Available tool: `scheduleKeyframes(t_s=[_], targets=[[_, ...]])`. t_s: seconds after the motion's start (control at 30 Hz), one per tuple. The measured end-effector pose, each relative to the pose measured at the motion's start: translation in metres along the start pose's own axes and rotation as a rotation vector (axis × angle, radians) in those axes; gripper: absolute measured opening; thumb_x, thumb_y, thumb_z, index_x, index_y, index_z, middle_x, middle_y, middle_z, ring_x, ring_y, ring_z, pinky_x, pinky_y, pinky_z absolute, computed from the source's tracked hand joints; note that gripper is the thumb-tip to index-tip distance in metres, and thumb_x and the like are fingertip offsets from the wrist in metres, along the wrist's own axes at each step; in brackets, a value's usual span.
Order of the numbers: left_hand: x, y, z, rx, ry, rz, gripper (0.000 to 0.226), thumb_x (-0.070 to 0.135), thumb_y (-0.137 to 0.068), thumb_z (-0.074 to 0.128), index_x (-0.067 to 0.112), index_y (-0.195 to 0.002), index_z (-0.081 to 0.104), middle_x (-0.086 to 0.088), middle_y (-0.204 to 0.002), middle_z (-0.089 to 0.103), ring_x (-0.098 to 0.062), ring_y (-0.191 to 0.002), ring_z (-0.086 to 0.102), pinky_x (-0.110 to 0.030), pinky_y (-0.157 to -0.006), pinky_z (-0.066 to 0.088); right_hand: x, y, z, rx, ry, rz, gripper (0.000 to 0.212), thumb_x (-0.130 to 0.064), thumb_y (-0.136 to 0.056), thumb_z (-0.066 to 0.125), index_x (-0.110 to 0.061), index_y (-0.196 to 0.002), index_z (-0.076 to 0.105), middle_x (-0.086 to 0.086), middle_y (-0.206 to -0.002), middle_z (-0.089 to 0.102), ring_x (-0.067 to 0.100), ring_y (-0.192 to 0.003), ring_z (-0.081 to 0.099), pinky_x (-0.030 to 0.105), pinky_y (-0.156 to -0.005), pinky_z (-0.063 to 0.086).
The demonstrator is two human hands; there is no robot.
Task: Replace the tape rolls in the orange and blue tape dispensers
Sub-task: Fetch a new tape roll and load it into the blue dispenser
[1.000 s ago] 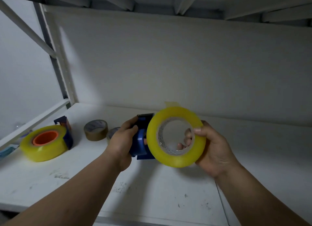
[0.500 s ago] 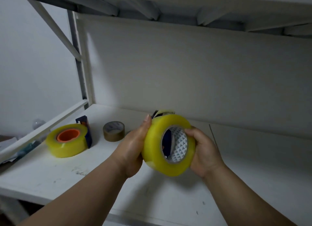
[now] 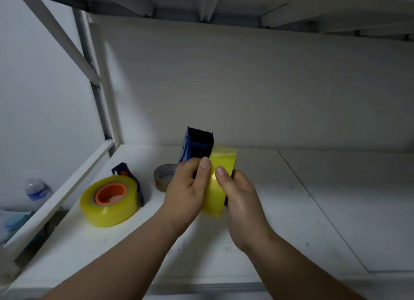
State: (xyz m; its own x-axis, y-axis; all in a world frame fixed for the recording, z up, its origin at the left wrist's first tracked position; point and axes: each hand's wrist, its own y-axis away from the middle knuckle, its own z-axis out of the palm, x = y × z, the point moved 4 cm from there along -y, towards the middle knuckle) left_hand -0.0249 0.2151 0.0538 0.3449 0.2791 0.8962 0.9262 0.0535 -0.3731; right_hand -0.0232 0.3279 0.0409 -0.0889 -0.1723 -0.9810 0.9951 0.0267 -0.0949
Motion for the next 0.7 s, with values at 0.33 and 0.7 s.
scheduleKeyframes(t_s=[0.33,0.7], targets=[[-0.043,0.004,-0.047,0.207,0.533,-0.509,0.060,0.011,-0.102,0.042,0.028,-0.155,0.020,-0.003,-0.135,0.060,-0.034,-0.109,0.066,-0.046,-0.093,0.054,0.000,0.004,0.014,-0.196,-0.277,0.052,0.039,-0.033,-0.085,0.053,-0.012,-0.117,0.061,0.013,-0.112,0.071,0.028,-0.100,0.069,0.040,-0.076,0.059],[-0.039,0.009,-0.042,0.232,0.636,-0.596,0.026,0.016,-0.101,0.043,0.024,-0.111,0.067,-0.005,-0.100,0.076,-0.025,-0.084,0.069,-0.026,-0.048,0.053,0.014,0.008,0.011,-0.222,0.098,-0.023,0.021,-0.029,-0.095,0.049,-0.022,-0.112,0.060,-0.002,-0.099,0.068,0.007,-0.081,0.066,0.017,-0.061,0.050]])
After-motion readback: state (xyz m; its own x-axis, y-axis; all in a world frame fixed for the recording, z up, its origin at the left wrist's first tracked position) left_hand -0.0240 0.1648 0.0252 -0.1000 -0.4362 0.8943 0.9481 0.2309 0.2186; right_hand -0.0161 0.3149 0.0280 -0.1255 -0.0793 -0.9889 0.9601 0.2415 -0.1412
